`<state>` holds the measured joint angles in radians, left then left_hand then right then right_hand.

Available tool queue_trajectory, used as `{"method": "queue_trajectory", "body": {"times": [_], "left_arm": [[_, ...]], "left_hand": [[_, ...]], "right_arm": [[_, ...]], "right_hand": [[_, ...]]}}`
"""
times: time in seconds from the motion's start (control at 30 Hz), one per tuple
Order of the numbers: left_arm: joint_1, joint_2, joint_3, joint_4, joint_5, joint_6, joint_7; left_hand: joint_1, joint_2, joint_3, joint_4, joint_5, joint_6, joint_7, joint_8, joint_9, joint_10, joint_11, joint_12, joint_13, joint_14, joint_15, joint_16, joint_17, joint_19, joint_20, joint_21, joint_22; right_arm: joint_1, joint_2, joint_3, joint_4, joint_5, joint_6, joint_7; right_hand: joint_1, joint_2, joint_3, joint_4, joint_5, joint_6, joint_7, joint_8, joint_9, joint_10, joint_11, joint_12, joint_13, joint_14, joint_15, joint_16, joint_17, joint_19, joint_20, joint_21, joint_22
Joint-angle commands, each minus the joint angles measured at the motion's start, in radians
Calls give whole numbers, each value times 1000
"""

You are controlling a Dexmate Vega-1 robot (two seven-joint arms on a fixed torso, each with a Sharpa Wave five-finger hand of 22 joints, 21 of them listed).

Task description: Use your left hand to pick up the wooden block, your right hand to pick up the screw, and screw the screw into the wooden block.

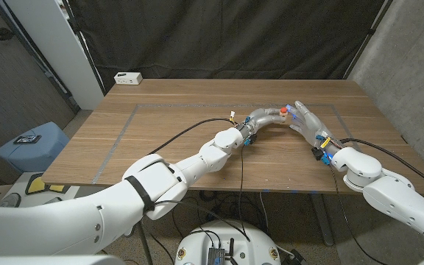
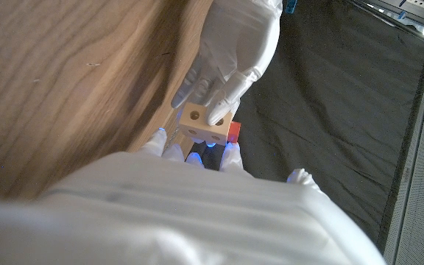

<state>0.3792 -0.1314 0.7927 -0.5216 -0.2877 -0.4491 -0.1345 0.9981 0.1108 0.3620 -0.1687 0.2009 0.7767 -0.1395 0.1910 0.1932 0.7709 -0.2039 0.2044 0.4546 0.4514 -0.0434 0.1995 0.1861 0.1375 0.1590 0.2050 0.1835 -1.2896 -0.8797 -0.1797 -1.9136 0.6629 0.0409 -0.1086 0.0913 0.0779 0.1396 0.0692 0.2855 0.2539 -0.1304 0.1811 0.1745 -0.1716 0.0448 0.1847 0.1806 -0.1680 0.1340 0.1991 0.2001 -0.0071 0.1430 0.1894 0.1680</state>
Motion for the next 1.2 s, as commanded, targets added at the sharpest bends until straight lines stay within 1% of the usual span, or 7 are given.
{"method": "queue_trajectory", "body": {"times": [0.03, 0.53, 0.63, 0.97, 1.2], "left_arm": [[6, 7, -1, -15, -2, 6, -3], [20, 22, -3, -48, -7, 22, -4], [22, 22, -4, -49, -8, 23, -4], [22, 23, -4, -48, -9, 21, -7], [22, 24, -4, -49, -9, 20, -7]], "left_hand": [[14, 12, 4, 4, 9, 2, -3, 0, 4, 4, -6, 17, 25, -4, -45, -2, 0, 0, 8, 4, 3], [15, 11, 0, 6, 8, -1, -12, 1, 4, 4, -7, 20, 26, -4, -46, 0, 0, -1, 9, 4, 3], [14, 10, -1, 7, 8, 0, -18, 1, 4, 4, -9, 20, 26, -3, -46, 1, 0, -1, 9, 4, 3], [14, 11, -2, 9, 7, -2, -17, 1, 4, 3, -9, 19, 26, -4, -44, 1, 0, -1, 10, 4, 3], [12, 10, -2, 10, 7, -3, -22, 2, 4, 5, -10, 19, 25, -3, -44, 2, -1, -1, 10, 4, 3]], "right_arm": [[-16, -2, 7, -16, -6, -2, -10], [-41, -6, 18, -45, -9, -15, -27], [-46, -5, 20, -50, -9, -16, -32], [-58, -5, 26, -61, -10, -21, -38], [-66, -3, 28, -69, -12, -21, -42]], "right_hand": [[-4, 6, 3, 3, 8, 9, -3, 6, 2, -81, 2, 7, 1, -135, 3, 4, 2, 2, 8, 1, 3], [-3, 7, 3, 3, 8, 18, -5, 8, 2, -78, -1, 8, 1, -134, 3, 4, 2, 3, 7, 1, 2], [-2, 7, 3, 3, 8, 19, -6, 9, 2, -77, -1, 8, 1, -133, 4, 4, 1, 3, 7, 1, 2], [-1, 7, 4, 3, 9, 22, -6, 8, 2, -77, -2, 8, 1, -132, 3, 4, 1, 3, 6, 1, 2], [-1, 7, 4, 3, 9, 26, -8, 9, 2, -75, -3, 9, 1, -132, 3, 4, 1, 3, 6, 1, 2]]}}
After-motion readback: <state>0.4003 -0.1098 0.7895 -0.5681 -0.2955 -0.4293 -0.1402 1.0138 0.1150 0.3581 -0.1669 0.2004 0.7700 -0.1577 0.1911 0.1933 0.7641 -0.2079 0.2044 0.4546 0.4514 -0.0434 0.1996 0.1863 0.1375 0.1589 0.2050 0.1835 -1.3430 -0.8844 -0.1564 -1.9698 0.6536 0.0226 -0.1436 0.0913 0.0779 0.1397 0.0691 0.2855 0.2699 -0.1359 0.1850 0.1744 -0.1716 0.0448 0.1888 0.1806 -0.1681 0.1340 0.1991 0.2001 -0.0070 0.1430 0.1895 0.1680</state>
